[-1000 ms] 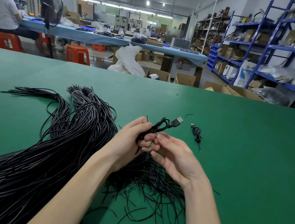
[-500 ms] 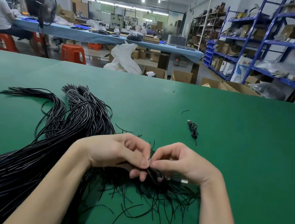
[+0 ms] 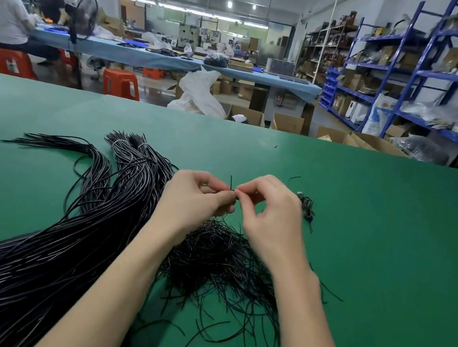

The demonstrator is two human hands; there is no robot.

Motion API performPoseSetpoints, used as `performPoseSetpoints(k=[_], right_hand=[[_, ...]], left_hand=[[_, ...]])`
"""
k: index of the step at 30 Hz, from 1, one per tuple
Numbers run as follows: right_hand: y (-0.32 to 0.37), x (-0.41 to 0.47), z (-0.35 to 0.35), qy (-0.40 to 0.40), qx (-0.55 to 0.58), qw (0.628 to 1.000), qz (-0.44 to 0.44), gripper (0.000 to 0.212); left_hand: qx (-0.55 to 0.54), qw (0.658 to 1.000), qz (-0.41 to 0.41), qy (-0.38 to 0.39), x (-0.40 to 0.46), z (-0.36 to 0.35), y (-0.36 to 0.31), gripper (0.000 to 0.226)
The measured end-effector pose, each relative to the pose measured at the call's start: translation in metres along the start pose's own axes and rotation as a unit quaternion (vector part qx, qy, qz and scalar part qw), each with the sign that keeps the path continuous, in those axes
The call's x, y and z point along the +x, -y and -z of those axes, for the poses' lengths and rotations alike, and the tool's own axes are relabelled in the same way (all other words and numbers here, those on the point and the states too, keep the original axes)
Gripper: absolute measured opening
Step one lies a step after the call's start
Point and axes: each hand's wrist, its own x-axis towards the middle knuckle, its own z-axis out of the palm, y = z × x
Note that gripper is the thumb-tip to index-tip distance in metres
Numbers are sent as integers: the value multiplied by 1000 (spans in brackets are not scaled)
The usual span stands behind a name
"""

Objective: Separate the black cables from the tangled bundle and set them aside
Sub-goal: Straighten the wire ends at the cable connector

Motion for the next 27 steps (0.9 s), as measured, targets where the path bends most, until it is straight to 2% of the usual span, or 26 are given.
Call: performPoseSetpoints(k=[3, 7, 10, 12, 14, 17, 21, 27], right_hand=[[-7, -6, -8, -25, 65, 997, 39, 10], [-13, -10, -11, -44, 74, 995, 59, 11], [-10, -9, -6, -25, 124, 992, -5, 11], [-8, -4, 2, 19, 174, 980, -94, 10], [-7, 1, 9, 54, 214, 961, -169, 4], [-6, 3, 13, 33, 265, 937, -226, 6], [-8, 1, 13, 36, 316, 915, -247, 8], [-19, -2, 24, 71, 369, 894, -242, 5]], left_hand=[[-144, 987, 65, 7, 2, 4, 0, 7], [-183, 980, 82, 4, -1, 0, 4, 6], [-130, 991, 21, -21, -3, -4, 9, 3], [-10, 996, -63, -62, -1, -6, 13, 5], [105, 979, -150, -86, -2, -7, 15, 9], [166, 953, -239, -80, -6, -11, 18, 9], [160, 952, -253, -68, -6, -12, 19, 8], [157, 961, -229, 2, -9, -10, 9, 8]])
